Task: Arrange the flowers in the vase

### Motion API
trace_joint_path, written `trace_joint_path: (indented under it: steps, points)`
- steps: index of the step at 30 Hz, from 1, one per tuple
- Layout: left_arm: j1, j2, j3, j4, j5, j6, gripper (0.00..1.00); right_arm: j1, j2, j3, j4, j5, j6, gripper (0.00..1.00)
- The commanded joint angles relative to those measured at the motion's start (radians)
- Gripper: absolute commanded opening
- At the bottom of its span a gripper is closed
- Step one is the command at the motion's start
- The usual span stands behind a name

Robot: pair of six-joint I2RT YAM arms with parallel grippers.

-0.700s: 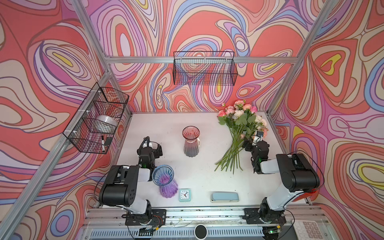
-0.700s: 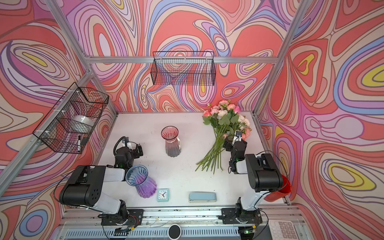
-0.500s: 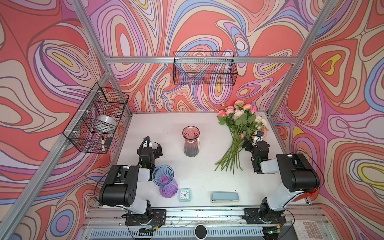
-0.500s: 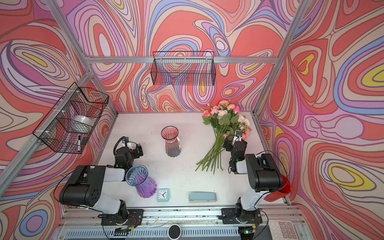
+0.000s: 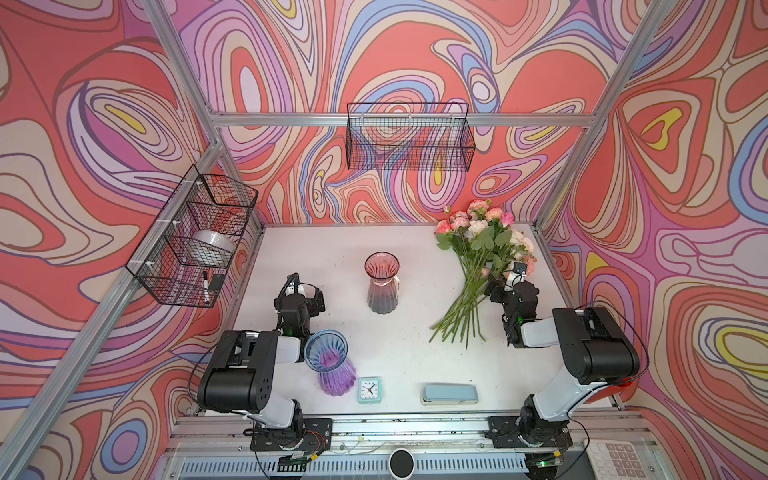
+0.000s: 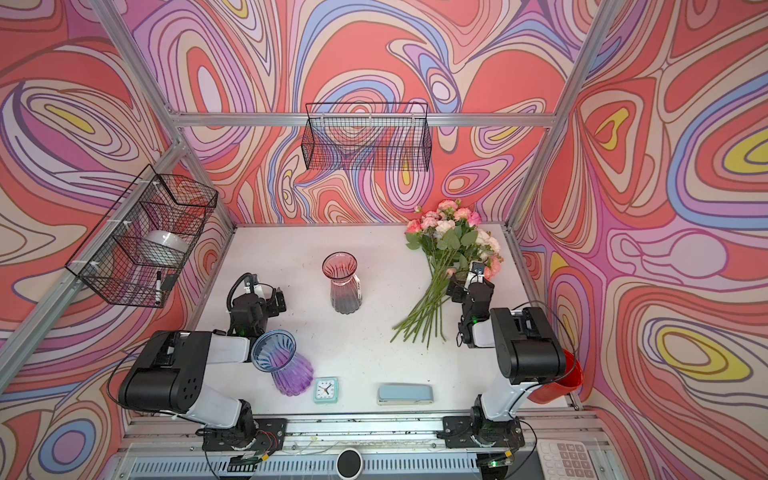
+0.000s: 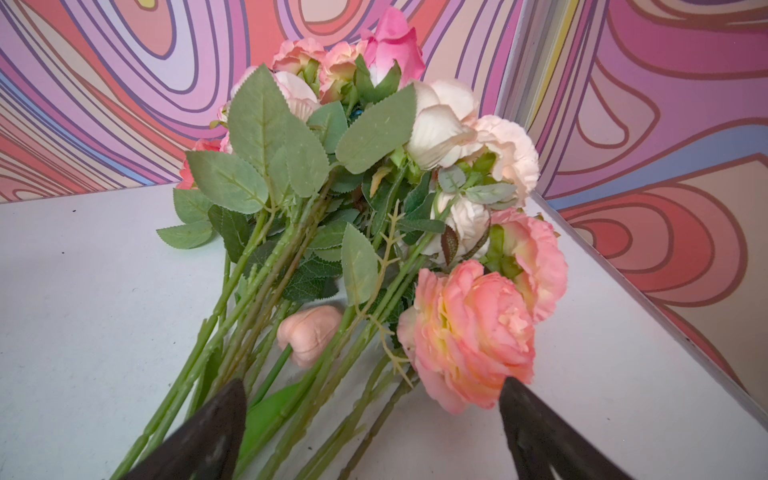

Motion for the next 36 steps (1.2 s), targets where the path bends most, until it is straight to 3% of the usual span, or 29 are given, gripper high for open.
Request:
trace_joint_path:
  steps: [1,36]
  points:
    - [-0.001,0.005,0.014,0.008,0.006,0.014,1.00,0.006,0.012,0.000,0.002,0.011,-0.004,0.98]
    - [-0.001,0.006,0.015,0.007,0.006,0.014,1.00,0.006,0.015,0.006,-0.010,0.003,-0.004,0.98]
